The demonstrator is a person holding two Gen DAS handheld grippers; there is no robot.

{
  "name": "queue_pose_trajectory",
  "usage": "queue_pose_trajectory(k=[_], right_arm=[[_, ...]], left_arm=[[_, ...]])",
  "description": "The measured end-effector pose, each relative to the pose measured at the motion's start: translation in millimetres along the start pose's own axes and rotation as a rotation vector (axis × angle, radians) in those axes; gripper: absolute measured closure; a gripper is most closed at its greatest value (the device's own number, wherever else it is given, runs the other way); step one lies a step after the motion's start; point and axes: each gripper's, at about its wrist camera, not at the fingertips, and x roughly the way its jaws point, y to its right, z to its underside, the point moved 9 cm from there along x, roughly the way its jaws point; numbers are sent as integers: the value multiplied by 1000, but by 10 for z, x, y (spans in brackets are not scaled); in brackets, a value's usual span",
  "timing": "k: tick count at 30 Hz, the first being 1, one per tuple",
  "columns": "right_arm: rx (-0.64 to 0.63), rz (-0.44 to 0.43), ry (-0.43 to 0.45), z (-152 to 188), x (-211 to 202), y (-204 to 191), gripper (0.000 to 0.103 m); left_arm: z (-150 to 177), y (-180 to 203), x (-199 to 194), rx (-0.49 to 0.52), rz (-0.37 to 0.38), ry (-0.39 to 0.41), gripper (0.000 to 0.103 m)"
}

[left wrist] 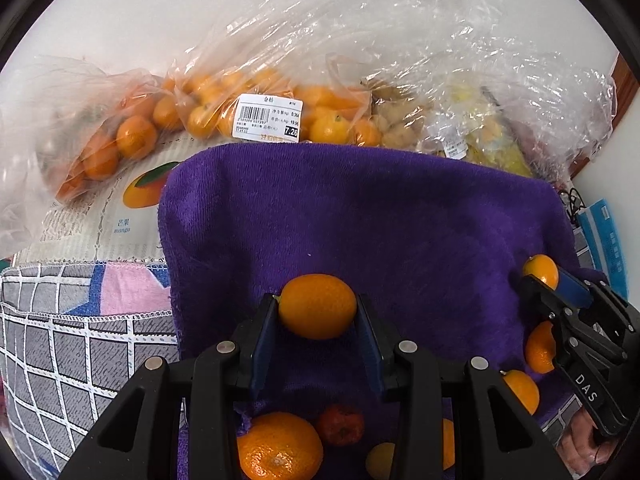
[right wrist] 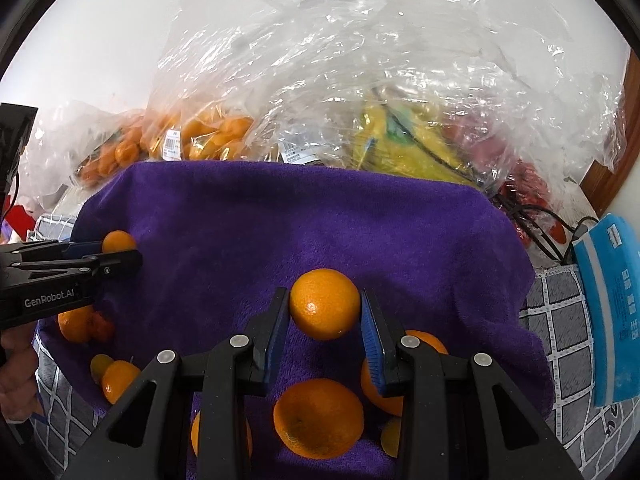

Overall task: Organize fruits
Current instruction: 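Lower both oranges onto the towel and open both tools, then withdraw both open tools from the towel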

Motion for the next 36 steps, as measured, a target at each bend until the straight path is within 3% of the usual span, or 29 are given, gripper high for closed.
queue_pose_trajectory(k=[12, 16, 21, 27, 36], right_arm=[[-24, 18, 8, 27, 16, -23, 67], [-20, 2, 7, 33, 2, -33, 52], [24, -24, 10, -14, -132, 9, 51], [46, 3, 70, -79, -604, 59, 43], [120, 8, 139, 27, -1460, 28, 42]], left_arm=[[-49, 8, 74, 17, -17, -5, 64], [-50, 34, 31, 33, 4, -5, 61], [-77, 26, -177, 42, 3, 35, 51], [-85, 40, -573, 49, 0, 90, 38], [126, 219, -1399, 75, -16, 209, 28]])
